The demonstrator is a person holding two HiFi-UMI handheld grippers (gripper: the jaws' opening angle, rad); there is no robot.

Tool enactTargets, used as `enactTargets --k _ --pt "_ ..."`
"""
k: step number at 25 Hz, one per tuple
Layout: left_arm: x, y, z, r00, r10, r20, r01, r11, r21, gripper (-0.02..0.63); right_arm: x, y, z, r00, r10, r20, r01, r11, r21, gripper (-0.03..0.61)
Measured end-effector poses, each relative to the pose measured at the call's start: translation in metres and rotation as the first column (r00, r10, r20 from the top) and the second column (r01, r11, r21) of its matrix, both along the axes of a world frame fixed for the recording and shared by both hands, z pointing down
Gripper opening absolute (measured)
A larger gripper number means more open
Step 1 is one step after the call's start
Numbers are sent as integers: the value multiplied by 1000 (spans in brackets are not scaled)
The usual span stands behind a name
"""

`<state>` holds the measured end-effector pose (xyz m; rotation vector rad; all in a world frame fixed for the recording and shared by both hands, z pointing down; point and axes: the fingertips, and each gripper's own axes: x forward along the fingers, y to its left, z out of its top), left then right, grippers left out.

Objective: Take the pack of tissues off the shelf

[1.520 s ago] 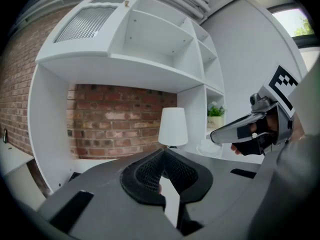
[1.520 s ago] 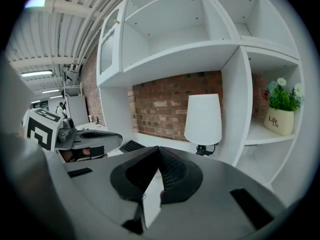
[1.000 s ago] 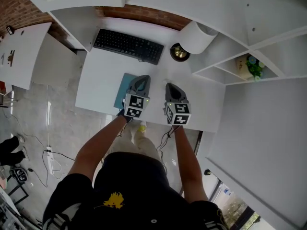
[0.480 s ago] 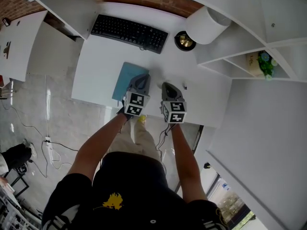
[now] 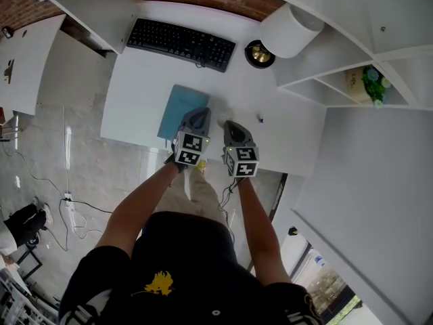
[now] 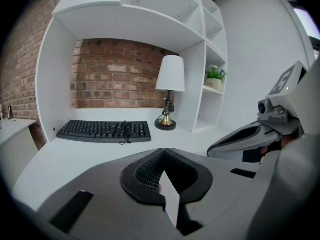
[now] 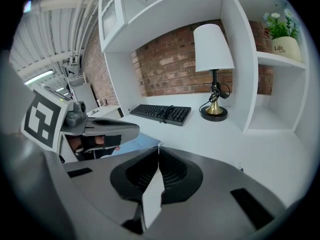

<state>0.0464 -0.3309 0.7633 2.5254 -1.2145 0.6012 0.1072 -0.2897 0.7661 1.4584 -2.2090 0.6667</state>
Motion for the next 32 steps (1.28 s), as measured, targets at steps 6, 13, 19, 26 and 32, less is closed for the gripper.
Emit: enactTargets --k 6,13,19,26,32 --pt "-3 15 8 1000 -6 0 6 1000 -27 14 -7 41 32 1000 11 -20 -13 995 -102 5" --pt "-10 28 18 1000 -6 19 7 999 -45 14 3 56 54 997 72 -21 -75 983 -165 3" --pt "-7 38 21 1000 1 15 0 998 -62 14 5 57 56 996 91 -25 -94 981 -169 4" --pt "-8 40 23 1000 1 17 0 998 -66 14 6 55 53 995 99 -28 -102 981 -165 5" --pt "-7 44 24 1000 13 19 -12 997 -82 14 10 52 48 994 108 -33 -112 981 -157 5"
